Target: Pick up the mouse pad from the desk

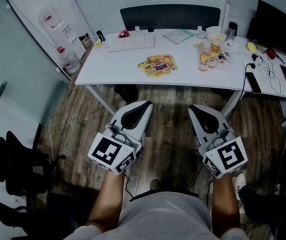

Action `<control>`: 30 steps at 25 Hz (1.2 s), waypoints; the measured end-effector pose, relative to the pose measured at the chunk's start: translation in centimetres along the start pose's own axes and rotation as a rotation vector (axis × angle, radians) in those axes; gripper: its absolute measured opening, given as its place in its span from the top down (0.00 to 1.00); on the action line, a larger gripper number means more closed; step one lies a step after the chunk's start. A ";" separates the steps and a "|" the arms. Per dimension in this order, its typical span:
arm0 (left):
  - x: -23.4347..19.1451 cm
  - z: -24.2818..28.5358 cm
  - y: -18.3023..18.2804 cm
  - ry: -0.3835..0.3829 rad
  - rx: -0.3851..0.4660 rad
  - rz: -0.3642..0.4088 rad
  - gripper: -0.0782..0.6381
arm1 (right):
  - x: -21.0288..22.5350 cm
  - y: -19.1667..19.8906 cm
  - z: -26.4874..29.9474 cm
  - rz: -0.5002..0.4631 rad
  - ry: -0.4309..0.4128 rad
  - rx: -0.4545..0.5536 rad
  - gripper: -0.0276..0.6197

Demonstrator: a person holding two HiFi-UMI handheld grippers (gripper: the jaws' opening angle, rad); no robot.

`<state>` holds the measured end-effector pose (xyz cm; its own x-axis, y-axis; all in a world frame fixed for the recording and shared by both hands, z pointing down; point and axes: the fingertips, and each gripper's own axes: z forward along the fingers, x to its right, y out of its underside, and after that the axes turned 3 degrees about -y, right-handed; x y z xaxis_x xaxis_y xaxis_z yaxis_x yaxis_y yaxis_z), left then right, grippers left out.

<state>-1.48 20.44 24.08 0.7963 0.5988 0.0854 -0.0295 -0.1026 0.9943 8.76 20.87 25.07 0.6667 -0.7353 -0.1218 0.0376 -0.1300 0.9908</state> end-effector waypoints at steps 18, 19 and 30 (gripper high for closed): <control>-0.2 0.7 0.3 -0.038 -0.007 -0.003 0.87 | 0.8 0.0 0.2 0.005 -0.043 0.004 0.94; -0.2 0.8 0.4 -0.042 -0.010 -0.004 0.87 | 1.0 0.1 0.3 0.006 -0.045 0.003 0.94; -0.7 2.9 1.1 -0.098 -0.024 -0.006 0.87 | 3.5 1.1 0.8 0.016 -0.086 -0.009 0.94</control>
<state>-0.32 17.62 24.96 0.8516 0.5190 0.0737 -0.0379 -0.0793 0.9961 10.54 17.58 25.69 0.6006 -0.7919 -0.1105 0.0345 -0.1124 0.9931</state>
